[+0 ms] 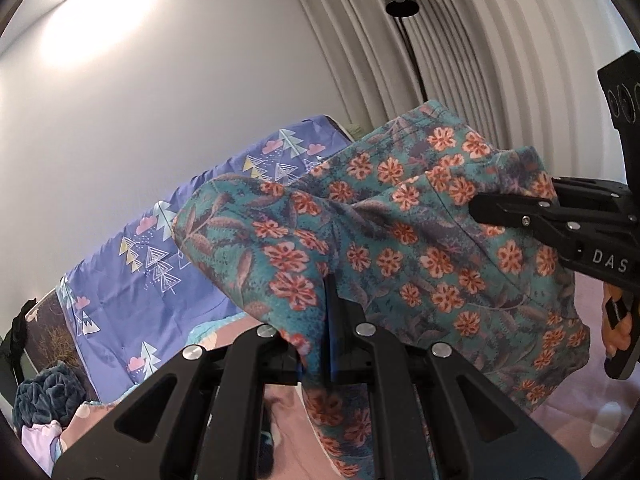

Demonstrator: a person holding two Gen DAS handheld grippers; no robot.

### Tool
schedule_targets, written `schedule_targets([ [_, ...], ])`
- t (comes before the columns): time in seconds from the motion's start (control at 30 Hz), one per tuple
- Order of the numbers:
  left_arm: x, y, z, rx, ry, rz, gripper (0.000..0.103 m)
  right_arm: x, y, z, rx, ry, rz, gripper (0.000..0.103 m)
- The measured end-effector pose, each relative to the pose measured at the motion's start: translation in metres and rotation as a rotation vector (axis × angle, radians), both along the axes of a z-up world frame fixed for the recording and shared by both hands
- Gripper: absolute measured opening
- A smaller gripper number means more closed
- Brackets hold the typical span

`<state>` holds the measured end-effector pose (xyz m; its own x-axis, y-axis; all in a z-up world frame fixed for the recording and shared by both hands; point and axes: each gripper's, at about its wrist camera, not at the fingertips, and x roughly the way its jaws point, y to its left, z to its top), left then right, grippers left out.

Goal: Fold small clothes
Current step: 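Lift the teal shirt with both grippers and fold it over in half, then lower the folded shirt onto the pink clothes stack and open both grippers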

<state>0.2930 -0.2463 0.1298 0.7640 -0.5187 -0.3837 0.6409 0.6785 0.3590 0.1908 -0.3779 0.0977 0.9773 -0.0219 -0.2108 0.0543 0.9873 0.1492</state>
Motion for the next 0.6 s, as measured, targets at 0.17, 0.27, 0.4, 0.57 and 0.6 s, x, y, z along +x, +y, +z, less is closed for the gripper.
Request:
schedule_targets([
  [0.17, 0.032, -0.011, -0.004, 0.013, -0.010, 0.031, 0.009, 0.035, -0.004, -0.001, -0.018, 0.025, -0.033, 0.014],
  [0.27, 0.048, -0.020, -0.011, 0.032, -0.008, 0.047, 0.009, 0.061, -0.010, -0.008, 0.005, 0.059, -0.058, 0.014],
  [0.4, 0.079, -0.029, -0.039, 0.108, -0.040, 0.126, 0.026, 0.110, -0.032, -0.033, 0.107, 0.161, -0.067, 0.026],
  [0.57, 0.113, -0.028, -0.117, 0.229, 0.109, 0.259, 0.051, 0.160, -0.060, -0.113, 0.173, 0.504, -0.258, 0.037],
  [0.6, 0.109, -0.026, -0.126, 0.218, 0.143, 0.214, 0.053, 0.160, -0.061, -0.133, 0.201, 0.558, -0.241, 0.036],
])
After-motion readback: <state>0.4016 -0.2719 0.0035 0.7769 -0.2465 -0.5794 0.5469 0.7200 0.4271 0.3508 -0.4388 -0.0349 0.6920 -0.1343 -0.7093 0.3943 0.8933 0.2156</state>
